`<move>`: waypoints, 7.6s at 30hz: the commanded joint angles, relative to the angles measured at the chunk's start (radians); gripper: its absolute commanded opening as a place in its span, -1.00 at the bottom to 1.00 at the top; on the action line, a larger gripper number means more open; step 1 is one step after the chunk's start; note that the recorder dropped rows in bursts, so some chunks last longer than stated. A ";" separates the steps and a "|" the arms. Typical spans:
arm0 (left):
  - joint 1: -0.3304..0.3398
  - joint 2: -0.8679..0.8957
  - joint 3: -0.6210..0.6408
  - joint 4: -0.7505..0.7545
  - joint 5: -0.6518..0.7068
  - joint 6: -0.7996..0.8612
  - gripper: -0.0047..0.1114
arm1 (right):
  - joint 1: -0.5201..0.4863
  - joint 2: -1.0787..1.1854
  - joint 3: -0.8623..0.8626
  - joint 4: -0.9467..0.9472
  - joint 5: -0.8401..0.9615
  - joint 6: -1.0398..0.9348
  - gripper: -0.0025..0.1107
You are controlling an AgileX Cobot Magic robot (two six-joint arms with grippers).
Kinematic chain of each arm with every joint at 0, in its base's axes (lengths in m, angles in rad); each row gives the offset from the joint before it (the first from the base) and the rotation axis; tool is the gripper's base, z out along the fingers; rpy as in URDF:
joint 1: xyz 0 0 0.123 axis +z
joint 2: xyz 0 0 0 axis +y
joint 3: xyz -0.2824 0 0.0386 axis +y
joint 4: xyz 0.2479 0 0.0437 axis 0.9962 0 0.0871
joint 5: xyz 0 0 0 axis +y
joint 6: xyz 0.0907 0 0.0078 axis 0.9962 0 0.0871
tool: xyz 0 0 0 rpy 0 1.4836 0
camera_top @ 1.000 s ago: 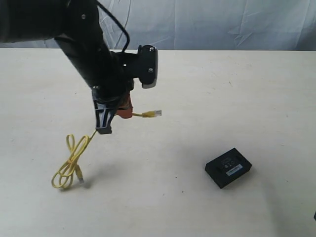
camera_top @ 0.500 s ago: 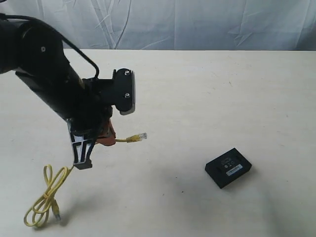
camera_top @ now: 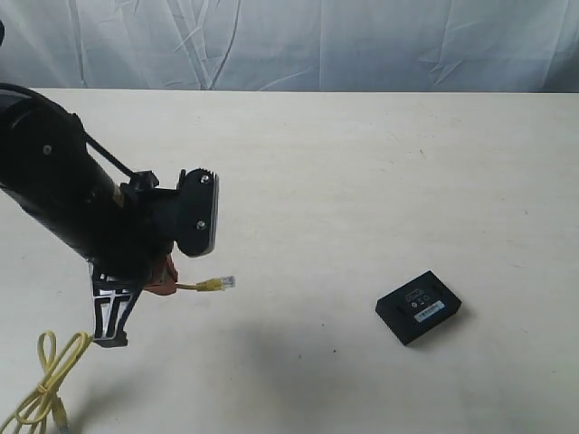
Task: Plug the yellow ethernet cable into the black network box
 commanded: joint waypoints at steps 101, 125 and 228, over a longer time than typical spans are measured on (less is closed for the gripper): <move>0.128 0.098 -0.046 -0.260 -0.130 0.089 -0.92 | 0.220 1.695 -0.643 0.458 0.933 -0.318 -0.97; 0.128 0.098 -0.046 -0.304 -0.124 0.082 -0.92 | 0.218 1.586 -0.694 0.458 1.065 -0.317 -0.97; -0.243 0.539 -0.528 -0.136 0.151 -0.306 -0.92 | -0.212 2.007 -0.953 1.108 1.377 -0.965 -0.97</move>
